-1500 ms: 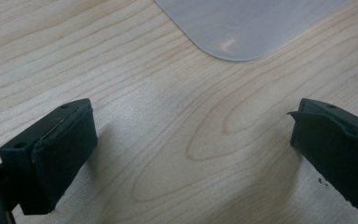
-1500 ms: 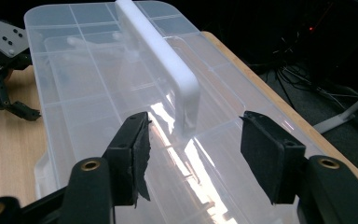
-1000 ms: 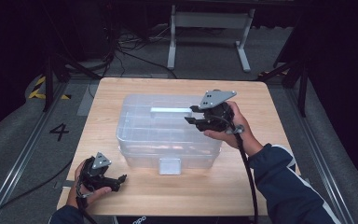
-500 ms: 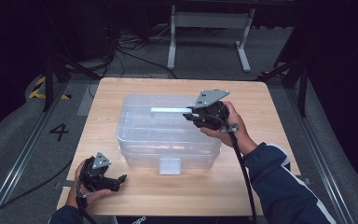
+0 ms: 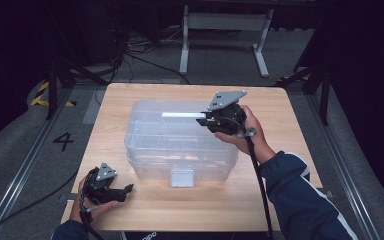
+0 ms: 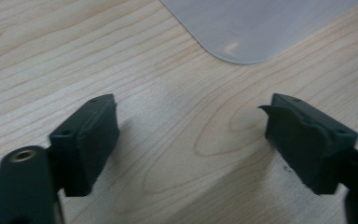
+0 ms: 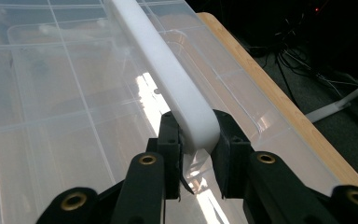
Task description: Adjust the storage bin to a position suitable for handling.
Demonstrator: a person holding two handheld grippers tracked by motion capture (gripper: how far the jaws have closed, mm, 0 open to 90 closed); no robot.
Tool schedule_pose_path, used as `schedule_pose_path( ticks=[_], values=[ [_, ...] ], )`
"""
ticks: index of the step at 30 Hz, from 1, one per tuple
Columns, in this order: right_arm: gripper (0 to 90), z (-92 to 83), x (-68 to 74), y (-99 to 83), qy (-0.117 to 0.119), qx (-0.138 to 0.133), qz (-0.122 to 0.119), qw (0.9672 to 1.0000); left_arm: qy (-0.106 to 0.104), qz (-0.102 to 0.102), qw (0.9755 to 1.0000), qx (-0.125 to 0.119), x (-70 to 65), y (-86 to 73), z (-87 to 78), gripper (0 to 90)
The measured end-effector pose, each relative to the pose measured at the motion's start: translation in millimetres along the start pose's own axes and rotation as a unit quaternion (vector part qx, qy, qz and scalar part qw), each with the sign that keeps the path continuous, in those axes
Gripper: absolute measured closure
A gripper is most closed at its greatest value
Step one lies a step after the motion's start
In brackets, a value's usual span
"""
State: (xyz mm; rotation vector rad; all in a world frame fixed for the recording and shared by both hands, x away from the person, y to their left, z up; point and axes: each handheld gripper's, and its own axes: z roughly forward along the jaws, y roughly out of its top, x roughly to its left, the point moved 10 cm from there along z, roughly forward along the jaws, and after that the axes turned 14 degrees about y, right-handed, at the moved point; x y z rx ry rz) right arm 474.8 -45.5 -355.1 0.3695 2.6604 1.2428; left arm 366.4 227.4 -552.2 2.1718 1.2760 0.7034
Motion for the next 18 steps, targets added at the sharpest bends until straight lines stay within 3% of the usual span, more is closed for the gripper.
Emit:
schedule_pose_path(
  ticks=[2, 7, 15, 18],
  values=[
    [75.5, -0.5, -0.9, 1.0, 0.001, 0.002, 0.003, 1.0, -0.002, 0.001, 1.0, -0.003, -0.4, 1.4, -0.8, 31.7],
    [75.3, -1.4, -4.0, 3.9, 0.004, 0.002, 0.009, 1.0, 0.015, 0.015, 0.9996, -0.021, 2.1, 6.8, -5.5, 44.8],
    [74.9, -3.2, -9.2, 8.2, 0.01, -0.004, 0.02, 0.9997, 0.018, -0.011, 0.9968, -0.077, 10.0, 25.6, -30.8, 62.0],
    [74.5, -3.8, -11.4, 10.2, 0.008, -0.003, 0.021, 0.9997, 0.016, -0.011, 0.9955, -0.093, 10.9, 33.3, -39.1, 72.3]
  ],
)
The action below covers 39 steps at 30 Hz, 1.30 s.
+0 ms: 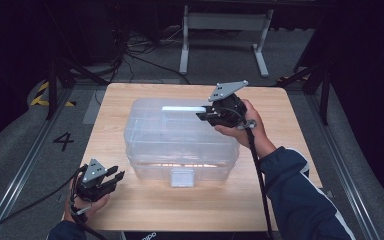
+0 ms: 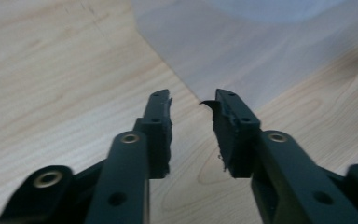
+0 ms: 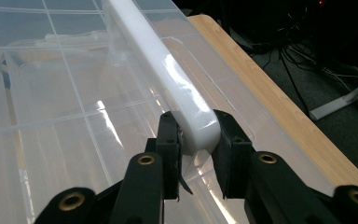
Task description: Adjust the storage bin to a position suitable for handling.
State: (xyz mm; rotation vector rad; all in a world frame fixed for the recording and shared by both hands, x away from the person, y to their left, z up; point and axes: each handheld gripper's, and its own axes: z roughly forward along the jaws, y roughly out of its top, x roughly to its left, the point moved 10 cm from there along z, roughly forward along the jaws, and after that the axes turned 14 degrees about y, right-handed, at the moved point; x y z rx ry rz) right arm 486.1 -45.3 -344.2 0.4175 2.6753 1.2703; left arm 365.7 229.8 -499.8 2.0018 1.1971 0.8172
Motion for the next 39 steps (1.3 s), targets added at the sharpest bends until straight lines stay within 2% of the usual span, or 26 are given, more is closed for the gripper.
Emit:
schedule_pose_path(
  ticks=[1, 4, 5, 8, 10, 11, 13, 15, 17, 21, 27, 32, 35, 39],
  values=[
    [74.4, -0.2, -1.0, 1.0, -0.002, -0.001, 0.001, 1.0, 0.011, 0.004, 0.9999, -0.004, 2.5, 4.1, -2.8, 79.2],
    [74.2, -0.2, -2.0, 2.0, -0.003, -0.002, 0.001, 1.0, 0.018, 0.002, 0.9998, -0.007, 6.2, 7.1, -5.2, 83.7],
    [74.0, -0.4, -2.5, 2.7, -0.005, -0.002, 0.002, 1.0, 0.015, -0.008, 0.9997, -0.015, 7.2, 10.3, -7.2, 86.6],
    [74.0, -0.6, -3.2, 3.2, -0.005, 0.0, 0.001, 1.0, 0.011, -0.011, 0.9994, -0.03, 6.7, 17.0, -11.9, 88.3],
    [73.7, -0.8, -4.2, 4.5, -0.007, 0.001, 0.002, 1.0, 0.002, -0.012, 0.9985, -0.052, 1.7, 30.8, -19.5, 89.7],
    [73.7, -1.0, -4.6, 4.8, -0.007, 0.001, 0.003, 1.0, 0.002, -0.012, 0.9985, -0.052, 1.7, 30.8, -19.5, 89.7],
    [73.5, -1.1, -5.1, 5.5, -0.008, 0.002, 0.002, 1.0, -0.009, -0.006, 0.9977, -0.066, -4.4, 42.6, -23.3, 89.8],
    [73.5, -1.1, -5.3, 5.9, -0.009, 0.002, 0.004, 0.9999, -0.013, -0.009, 0.9978, -0.065, -7.5, 44.2, -24.1, 89.8],
    [73.2, -1.4, -6.4, 6.9, -0.014, 0.005, 0.004, 0.9999, -0.018, 0.0, 0.9972, -0.072, -13.3, 50.5, -23.4, 89.8],
    [73.1, -1.7, -7.0, 7.6, -0.015, 0.009, 0.005, 0.9998, -0.026, -0.001, 0.9965, -0.079, -18.4, 57.5, -24.1, 89.9],
    [72.7, -1.9, -7.7, 8.7, -0.02, 0.011, 0.003, 0.9997, -0.026, 0.009, 0.9966, -0.078, -25.8, 64.7, -18.9, 90.0],
    [71.9, -2.4, -7.7, 9.3, -0.028, 0.01, 0.002, 0.9995, -0.023, 0.004, 0.9962, -0.084, -22.6, 66.4, -20.4, 90.0],
    [67.3, -5.9, -8.0, 10.7, -0.052, 0.008, -0.007, 0.9986, -0.023, 0.003, 0.996, -0.086, -22.4, 67.1, -22.1, 89.9],
    [64.5, -6.9, -6.6, 8.7, -0.056, 0.009, -0.008, 0.9983, -0.021, 0.006, 0.9962, -0.084, -21.9, 66.5, -22.6, 89.9]
  ],
)
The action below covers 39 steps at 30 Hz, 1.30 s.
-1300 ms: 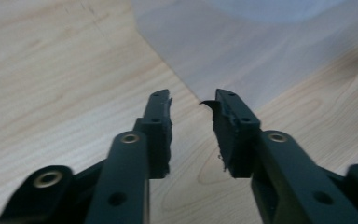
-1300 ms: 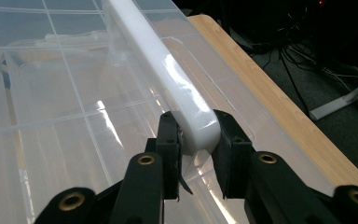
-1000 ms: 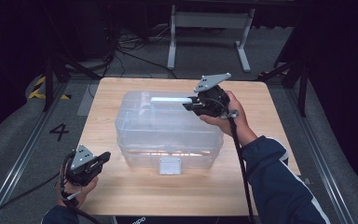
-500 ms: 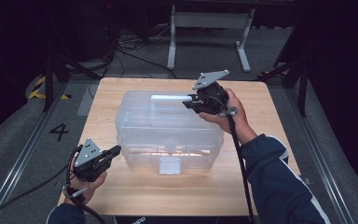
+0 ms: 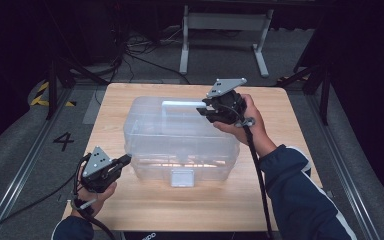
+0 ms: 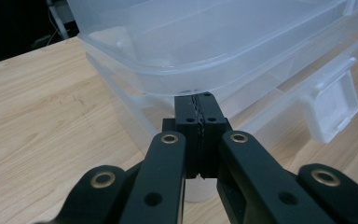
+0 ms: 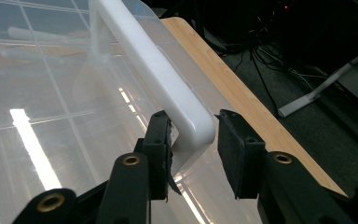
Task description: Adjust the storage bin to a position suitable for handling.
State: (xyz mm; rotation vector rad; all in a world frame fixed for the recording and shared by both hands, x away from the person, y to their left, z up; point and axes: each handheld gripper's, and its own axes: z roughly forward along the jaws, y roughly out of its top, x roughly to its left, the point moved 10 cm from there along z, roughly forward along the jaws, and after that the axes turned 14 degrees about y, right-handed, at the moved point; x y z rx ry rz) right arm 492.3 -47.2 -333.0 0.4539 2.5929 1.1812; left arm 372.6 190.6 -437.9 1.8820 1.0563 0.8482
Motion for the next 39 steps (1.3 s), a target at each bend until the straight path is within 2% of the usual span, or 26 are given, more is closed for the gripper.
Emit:
schedule_pose_path(
  ticks=[2, 5, 7, 10, 13, 16, 19, 21, 22, 30, 39],
  values=[
    [61.3, -1.7, 1.0, -1.7, -0.01, 0.007, -0.007, 0.9999, 0.001, 0.002, 1.0, 0.0, 0.3, -0.1, -0.4, 89.9],
    [57.1, -8.4, 1.4, 0.0, -0.011, -0.015, 0.004, 0.9998, 0.0, 0.001, 1.0, -0.001, 0.5, 0.5, -0.8, 89.9],
    [54.7, -14.9, 0.9, -1.3, -0.019, -0.015, 0.0, 0.9997, 0.002, 0.004, 1.0, -0.002, 0.7, 1.1, -1.4, 89.9],
    [52.3, -27.8, 3.1, -4.5, -0.018, -0.022, -0.01, 0.9996, 0.002, 0.007, 1.0, -0.002, 1.9, 1.8, -2.1, 89.9],
    [49.1, -44.5, 0.3, -9.7, -0.023, -0.042, -0.006, 0.9988, 0.007, 0.013, 0.9999, -0.004, 4.3, 2.5, -2.0, 89.9],
    [46.7, -65.0, -5.2, -19.1, -0.029, -0.066, 0.003, 0.9974, 0.006, 0.007, 0.9999, -0.008, 5.1, 6.3, -1.9, 89.8],
    [45.0, -80.3, -11.2, -33.7, -0.037, -0.076, 0.009, 0.9964, 0.009, 0.011, 0.9999, -0.01, 6.3, 10.7, -2.4, 89.8],
    [44.5, -87.7, -16.0, -46.0, -0.042, -0.08, 0.02, 0.9957, 0.008, 0.008, 0.9999, -0.012, 7.0, 12.0, -2.3, 89.8],
    [44.5, -87.7, -16.0, -46.0, -0.042, -0.08, 0.02, 0.9957, 0.007, 0.006, 0.9999, -0.013, 7.0, 12.8, -2.3, 89.8],
    [43.7, -102.2, -24.8, -87.5, -0.051, -0.091, 0.048, 0.9934, 0.012, 0.011, 0.9997, -0.02, 9.5, 20.8, 0.2, 89.7],
    [44.8, -88.4, -17.3, -130.5, -0.037, -0.086, 0.058, 0.9939, 0.016, 0.009, 0.9995, -0.026, 10.7, 27.5, 1.4, 89.6]
  ],
)
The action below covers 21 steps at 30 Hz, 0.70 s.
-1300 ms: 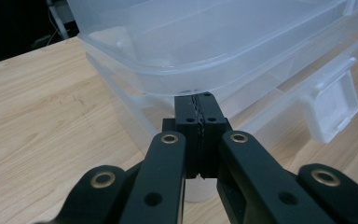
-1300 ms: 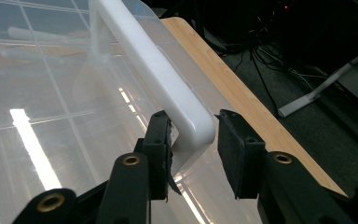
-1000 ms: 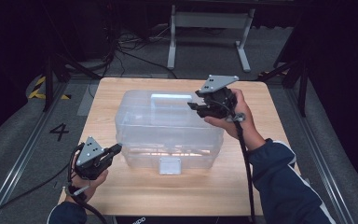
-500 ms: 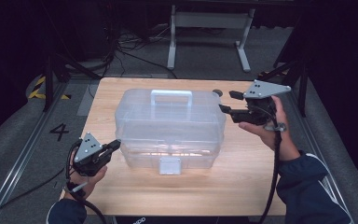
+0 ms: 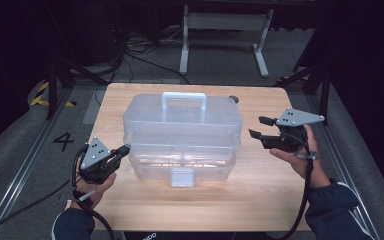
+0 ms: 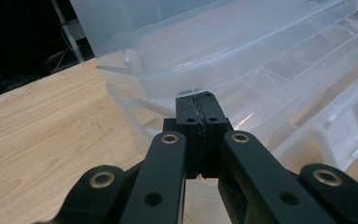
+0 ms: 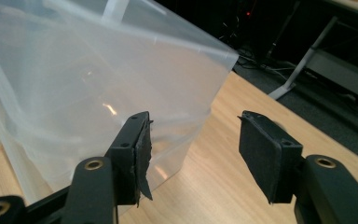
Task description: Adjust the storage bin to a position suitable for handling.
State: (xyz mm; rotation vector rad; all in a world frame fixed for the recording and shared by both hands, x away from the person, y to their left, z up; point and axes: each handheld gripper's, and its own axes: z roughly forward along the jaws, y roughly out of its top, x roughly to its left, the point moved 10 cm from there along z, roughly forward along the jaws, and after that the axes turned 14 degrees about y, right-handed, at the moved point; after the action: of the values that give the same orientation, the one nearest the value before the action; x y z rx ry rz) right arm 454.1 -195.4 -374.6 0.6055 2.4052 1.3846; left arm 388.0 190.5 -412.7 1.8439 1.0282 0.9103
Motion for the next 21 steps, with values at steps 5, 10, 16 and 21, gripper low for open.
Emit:
schedule_pose_path(
  ticks=[5, 10, 16, 21],
  values=[
    [44.8, 8.9, 4.3, -16.3, 0.008, 0.014, 0.003, 0.9999, 0.0, -0.002, 1.0, -0.002, 1.1, 3.2, 0.2, 89.7],
    [44.3, 21.5, 11.8, -28.0, 0.025, 0.019, 0.001, 0.9995, 0.0, -0.001, 1.0, -0.004, 0.5, 6.0, 2.1, 89.6],
    [44.0, 30.9, 24.1, -25.0, 0.031, 0.008, -0.022, 0.9992, -0.001, 0.002, 1.0, -0.004, -2.0, 8.6, 4.9, 89.6],
    [45.6, 33.8, 26.6, -16.3, 0.024, -0.017, -0.031, 0.9991, 0.0, 0.004, 1.0, -0.008, -1.8, 9.6, 4.4, 89.3]
  ],
)
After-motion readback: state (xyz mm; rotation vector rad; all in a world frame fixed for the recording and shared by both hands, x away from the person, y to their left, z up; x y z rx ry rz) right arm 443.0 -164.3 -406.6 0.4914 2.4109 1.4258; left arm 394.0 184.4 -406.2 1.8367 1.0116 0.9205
